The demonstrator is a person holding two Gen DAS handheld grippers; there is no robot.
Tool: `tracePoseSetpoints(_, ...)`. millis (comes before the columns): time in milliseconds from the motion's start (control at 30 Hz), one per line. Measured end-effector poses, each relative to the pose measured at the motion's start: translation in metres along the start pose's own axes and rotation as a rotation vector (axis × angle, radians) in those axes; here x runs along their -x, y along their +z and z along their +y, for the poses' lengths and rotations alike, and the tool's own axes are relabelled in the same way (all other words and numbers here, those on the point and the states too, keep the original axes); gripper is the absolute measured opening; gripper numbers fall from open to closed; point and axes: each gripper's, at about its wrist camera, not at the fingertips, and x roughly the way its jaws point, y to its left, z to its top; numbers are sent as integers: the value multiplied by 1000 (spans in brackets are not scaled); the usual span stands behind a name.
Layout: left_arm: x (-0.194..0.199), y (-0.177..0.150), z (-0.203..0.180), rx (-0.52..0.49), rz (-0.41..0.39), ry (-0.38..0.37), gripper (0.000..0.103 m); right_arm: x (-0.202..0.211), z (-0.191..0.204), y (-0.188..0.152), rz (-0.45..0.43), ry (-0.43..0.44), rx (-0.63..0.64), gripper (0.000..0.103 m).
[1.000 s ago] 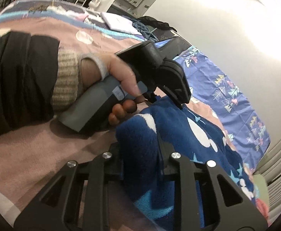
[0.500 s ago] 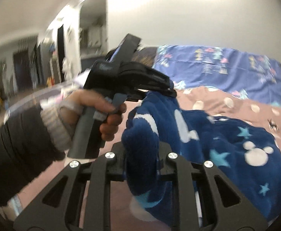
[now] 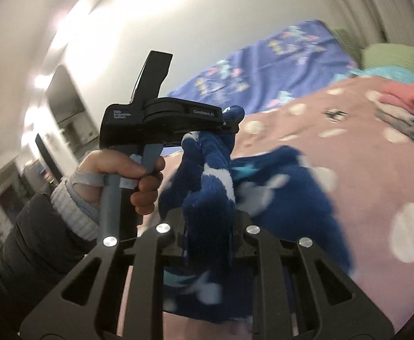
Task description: Fold small clothes
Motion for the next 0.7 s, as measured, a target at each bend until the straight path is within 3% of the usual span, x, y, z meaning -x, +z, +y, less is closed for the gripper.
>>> tracePoseSetpoints(167,-61,-2,-57,-98,100,36,33,8,-63,-13,33,-69,-130,18)
tracePoseSetpoints(300,-87,-9,-75,-141,138,44,44,-4,-111,-36,129,-41,-305,19)
tracePoseSetpoints(500,-21,-4,-80,-179,6,-25,48,-3,-120,-45,132,13,-333,20)
tracePoseSetpoints(600,14,-14,-73,-232,-58,36,50,0,-122,-45,130,23,-341,21)
tracePoseSetpoints(700,31,-36,-52,-271,-77,144,51,3,-121,-45,128,30,-341,22)
